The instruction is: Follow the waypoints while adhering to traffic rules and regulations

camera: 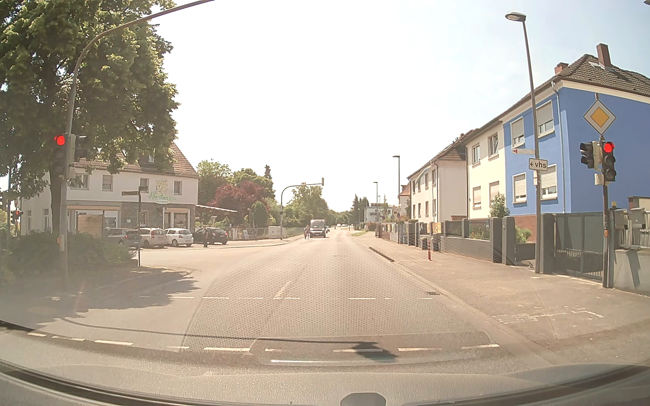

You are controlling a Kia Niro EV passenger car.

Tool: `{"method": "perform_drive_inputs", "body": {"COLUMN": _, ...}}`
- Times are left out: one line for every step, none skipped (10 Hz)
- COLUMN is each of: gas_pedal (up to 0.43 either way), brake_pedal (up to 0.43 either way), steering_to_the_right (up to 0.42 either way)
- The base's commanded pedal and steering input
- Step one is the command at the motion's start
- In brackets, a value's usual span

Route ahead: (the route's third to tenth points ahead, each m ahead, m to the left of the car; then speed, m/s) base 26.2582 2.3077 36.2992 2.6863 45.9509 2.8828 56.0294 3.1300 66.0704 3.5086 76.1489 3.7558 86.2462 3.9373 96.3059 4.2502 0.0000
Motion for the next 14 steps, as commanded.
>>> {"method": "perform_drive_inputs", "body": {"gas_pedal": 0.0, "brake_pedal": 0.262, "steering_to_the_right": 0.001}}
{"method": "perform_drive_inputs", "body": {"gas_pedal": 0.0, "brake_pedal": 0.262, "steering_to_the_right": 0.001}}
{"method": "perform_drive_inputs", "body": {"gas_pedal": 0.0, "brake_pedal": 0.262, "steering_to_the_right": 0.0}}
{"method": "perform_drive_inputs", "body": {"gas_pedal": 0.0, "brake_pedal": 0.262, "steering_to_the_right": 0.001}}
{"method": "perform_drive_inputs", "body": {"gas_pedal": 0.0, "brake_pedal": 0.262, "steering_to_the_right": 0.0}}
{"method": "perform_drive_inputs", "body": {"gas_pedal": 0.0, "brake_pedal": 0.262, "steering_to_the_right": 0.001}}
{"method": "perform_drive_inputs", "body": {"gas_pedal": 0.0, "brake_pedal": 0.262, "steering_to_the_right": 0.0}}
{"method": "perform_drive_inputs", "body": {"gas_pedal": 0.0, "brake_pedal": 0.262, "steering_to_the_right": 0.0}}
{"method": "perform_drive_inputs", "body": {"gas_pedal": 0.0, "brake_pedal": 0.262, "steering_to_the_right": 0.001}}
{"method": "perform_drive_inputs", "body": {"gas_pedal": 0.0, "brake_pedal": 0.262, "steering_to_the_right": 0.0}}
{"method": "perform_drive_inputs", "body": {"gas_pedal": 0.0, "brake_pedal": 0.268, "steering_to_the_right": 0.001}}
{"method": "perform_drive_inputs", "body": {"gas_pedal": 0.0, "brake_pedal": 0.262, "steering_to_the_right": 0.0}}
{"method": "perform_drive_inputs", "body": {"gas_pedal": 0.0, "brake_pedal": 0.268, "steering_to_the_right": 0.001}}
{"method": "perform_drive_inputs", "body": {"gas_pedal": 0.0, "brake_pedal": 0.262, "steering_to_the_right": 0.0}}
